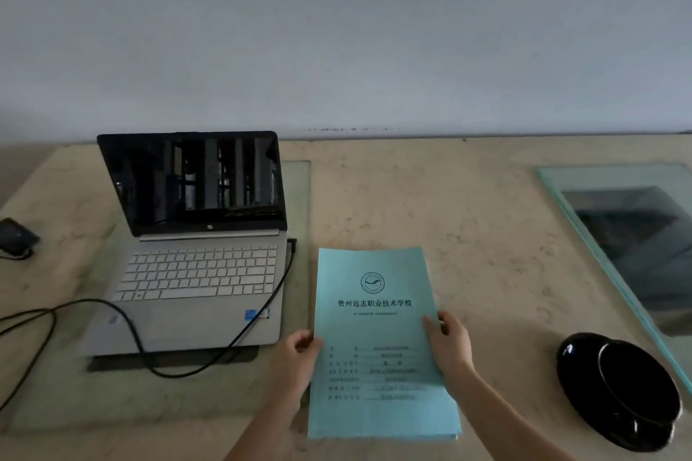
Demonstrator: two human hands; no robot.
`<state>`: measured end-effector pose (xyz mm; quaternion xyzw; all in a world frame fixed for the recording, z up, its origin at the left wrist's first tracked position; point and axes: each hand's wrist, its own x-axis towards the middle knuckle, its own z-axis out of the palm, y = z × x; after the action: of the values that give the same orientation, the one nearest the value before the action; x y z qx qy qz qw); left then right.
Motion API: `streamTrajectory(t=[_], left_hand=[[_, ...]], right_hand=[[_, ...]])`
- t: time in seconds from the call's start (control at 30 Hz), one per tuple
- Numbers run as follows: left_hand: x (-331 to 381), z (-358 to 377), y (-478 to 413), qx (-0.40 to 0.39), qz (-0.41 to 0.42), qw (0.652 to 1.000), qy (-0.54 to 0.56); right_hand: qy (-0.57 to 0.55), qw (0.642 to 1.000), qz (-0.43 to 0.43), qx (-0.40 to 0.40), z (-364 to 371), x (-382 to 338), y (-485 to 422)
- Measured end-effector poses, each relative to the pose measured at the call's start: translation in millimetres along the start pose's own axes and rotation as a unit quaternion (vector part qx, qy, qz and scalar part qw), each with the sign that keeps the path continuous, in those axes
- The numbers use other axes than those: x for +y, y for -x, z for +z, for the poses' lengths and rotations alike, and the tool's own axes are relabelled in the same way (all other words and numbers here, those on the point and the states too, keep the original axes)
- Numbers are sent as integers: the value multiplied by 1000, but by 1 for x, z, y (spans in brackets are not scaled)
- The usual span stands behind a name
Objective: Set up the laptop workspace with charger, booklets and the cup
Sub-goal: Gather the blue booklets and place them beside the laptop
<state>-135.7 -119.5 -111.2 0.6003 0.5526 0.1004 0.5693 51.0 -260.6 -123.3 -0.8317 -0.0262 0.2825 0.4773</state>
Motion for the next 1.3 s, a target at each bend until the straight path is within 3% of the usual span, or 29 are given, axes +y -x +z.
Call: streamTrajectory(t=[0.33, 0.5, 0.83, 1.13, 1.3], left_hand=[[-8, -2, -14, -2, 60, 992, -110], [-7, -3, -16, 2, 70, 989, -129], [-2, -5, -23, -22, 76, 979, -187], [21, 14, -28, -86, 45, 957, -273], [32, 31, -35, -70, 21, 963, -261]], right_hand=[[57, 998, -38, -5, -7, 8, -3], [40, 999, -20, 23, -13, 10, -10], [32, 999, -29, 3, -14, 3, -21], [-50, 996, 68, -18, -10, -5, -34], [-103, 983, 139, -63, -13, -17, -43]])
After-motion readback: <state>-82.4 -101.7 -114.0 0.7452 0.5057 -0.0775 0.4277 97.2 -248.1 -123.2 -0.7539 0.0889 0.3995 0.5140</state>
